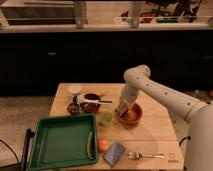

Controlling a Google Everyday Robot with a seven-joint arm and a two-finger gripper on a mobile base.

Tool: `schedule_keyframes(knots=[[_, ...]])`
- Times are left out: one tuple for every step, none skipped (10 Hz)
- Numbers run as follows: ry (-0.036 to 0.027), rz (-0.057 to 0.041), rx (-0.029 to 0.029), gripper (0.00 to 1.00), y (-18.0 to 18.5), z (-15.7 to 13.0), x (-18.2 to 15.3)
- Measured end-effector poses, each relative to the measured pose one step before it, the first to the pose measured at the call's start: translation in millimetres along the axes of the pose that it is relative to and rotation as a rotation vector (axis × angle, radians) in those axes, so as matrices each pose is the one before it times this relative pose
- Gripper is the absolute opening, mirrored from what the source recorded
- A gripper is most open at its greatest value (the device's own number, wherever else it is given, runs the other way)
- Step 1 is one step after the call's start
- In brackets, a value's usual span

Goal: Wipe red bowl with eraser

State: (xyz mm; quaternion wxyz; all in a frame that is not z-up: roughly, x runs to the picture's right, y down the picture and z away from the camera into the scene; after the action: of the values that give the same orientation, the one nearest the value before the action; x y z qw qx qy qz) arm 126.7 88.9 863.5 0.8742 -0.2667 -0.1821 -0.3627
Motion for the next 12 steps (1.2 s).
schedule_keyframes(knots=[[-0.01078, -0.03009, -0.01107, 0.00, 5.98, -0.03, -8.35], [-0.00717, -0.02041, -0.01065, 0.00, 6.09, -0.11, -6.82], [-0.01001, -0.02306, -0.01877, 0.00, 9.93, 0.97, -8.00], [-0.00559, -0.00970, -0.01520, 0.00, 9.70, 0.16, -2.48], [-0.00232, 0.00021, -0.01245, 0.00, 9.03, 0.05, 2.23], [0.00120, 0.00421, -0.01196, 0.00, 9.28, -0.44, 4.60], [0.00501, 0.01275, -0.00724, 0.00, 9.03, -1.80, 7.30], [0.00450, 0.01693, -0.00486, 0.00, 7.76, -0.19, 6.79], [0.00761, 0.01552, 0.00037, 0.00, 1.10, -1.38, 6.13], [0.00863, 0.01248, 0.00172, 0.00, -1.61, -1.60, 6.07], [0.01395, 0.01223, 0.00443, 0.00, -4.02, -3.24, 8.69], [0.00741, 0.00513, 0.00247, 0.00, -2.69, -2.37, 3.15]])
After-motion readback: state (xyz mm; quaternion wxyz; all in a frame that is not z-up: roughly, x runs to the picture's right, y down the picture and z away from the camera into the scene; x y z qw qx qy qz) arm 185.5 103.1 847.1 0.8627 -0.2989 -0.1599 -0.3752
